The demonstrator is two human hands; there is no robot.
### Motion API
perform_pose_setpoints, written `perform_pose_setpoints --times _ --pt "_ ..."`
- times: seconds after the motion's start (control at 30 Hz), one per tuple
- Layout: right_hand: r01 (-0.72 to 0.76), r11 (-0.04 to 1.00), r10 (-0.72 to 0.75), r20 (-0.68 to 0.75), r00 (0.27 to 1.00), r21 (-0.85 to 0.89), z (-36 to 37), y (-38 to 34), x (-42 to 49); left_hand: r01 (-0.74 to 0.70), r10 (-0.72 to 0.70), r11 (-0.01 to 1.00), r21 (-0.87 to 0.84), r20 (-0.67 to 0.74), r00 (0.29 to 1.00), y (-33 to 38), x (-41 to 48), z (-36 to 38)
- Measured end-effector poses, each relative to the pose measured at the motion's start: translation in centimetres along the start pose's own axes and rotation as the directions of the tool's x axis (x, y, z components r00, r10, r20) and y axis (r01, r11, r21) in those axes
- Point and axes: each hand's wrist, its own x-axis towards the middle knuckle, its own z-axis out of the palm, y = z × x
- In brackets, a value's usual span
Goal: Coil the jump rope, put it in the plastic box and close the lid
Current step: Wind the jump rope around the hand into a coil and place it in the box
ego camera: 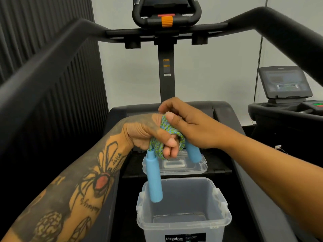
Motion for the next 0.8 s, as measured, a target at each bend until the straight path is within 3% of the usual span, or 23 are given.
perform_pose_setpoints --times 0.1,0.2,0.33,0.6,0.7,0.8 --pt "-0.104 0.976 0.105 0.004 0.994 0.189 0.7 0.5 -0.2 0.041 -0.041 0.999 0.005 0.016 0.999 0.1 0.1 0.1" --pt "-0.171 0.914 0.146 0.096 0.985 0.367 0.4 0.9 -0.9 0.045 -0.043 0.998 0.036 -0.046 0.998 0.3 -0.1 0.7" --pt "-0.137 0.968 0.111 0.126 0.986 0.212 -0.2 0.6 -1.2 0.040 -0.039 0.999 0.010 -0.099 0.994 0.3 -0.3 1.0" --pt "-0.193 0.959 0.193 0.021 0.981 0.207 -0.5 0.8 -0.2 0.025 -0.026 1.000 -0.009 -0.193 0.981 0.2 0.1 0.7" --pt "-0.216 0.953 0.233 -0.061 0.971 0.212 -0.4 1.3 0.0 -0.063 0.060 0.998 0.003 -0.370 0.927 0.2 0.1 0.8" --pt "-0.228 0.939 0.280 -0.187 0.942 0.256 0.0 2.0 0.3 -0.117 0.212 0.973 0.201 -0.560 0.801 0.2 0.2 0.8"
